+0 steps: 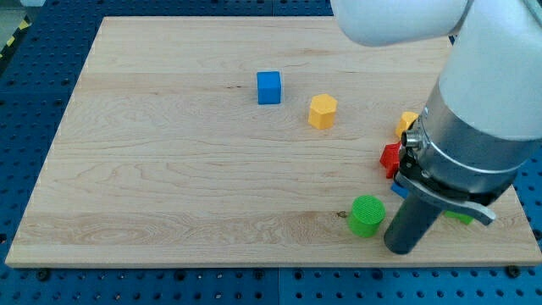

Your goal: Move the green circle towards the center of the board

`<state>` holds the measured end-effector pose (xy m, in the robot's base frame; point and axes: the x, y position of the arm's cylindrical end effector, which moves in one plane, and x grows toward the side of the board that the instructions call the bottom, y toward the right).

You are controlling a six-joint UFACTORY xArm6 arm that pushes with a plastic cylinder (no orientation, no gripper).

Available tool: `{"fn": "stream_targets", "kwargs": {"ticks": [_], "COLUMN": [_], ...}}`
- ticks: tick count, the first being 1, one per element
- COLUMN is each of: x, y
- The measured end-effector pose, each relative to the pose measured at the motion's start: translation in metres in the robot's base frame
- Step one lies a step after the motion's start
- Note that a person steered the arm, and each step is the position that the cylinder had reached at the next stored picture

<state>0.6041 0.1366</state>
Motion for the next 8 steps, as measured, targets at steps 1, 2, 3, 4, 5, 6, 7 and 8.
{"fn": "stream_targets", "kwargs": {"ticks": [1, 2, 3, 4, 5, 6, 7, 8], "x": [-0.012, -0.012, -0.015, -0.019, -0.023, -0.033, -0.053, -0.072], "y": [-0.003, -0.026, -0.044, -0.052, -0.06, -0.07, -0.08, -0.101]}}
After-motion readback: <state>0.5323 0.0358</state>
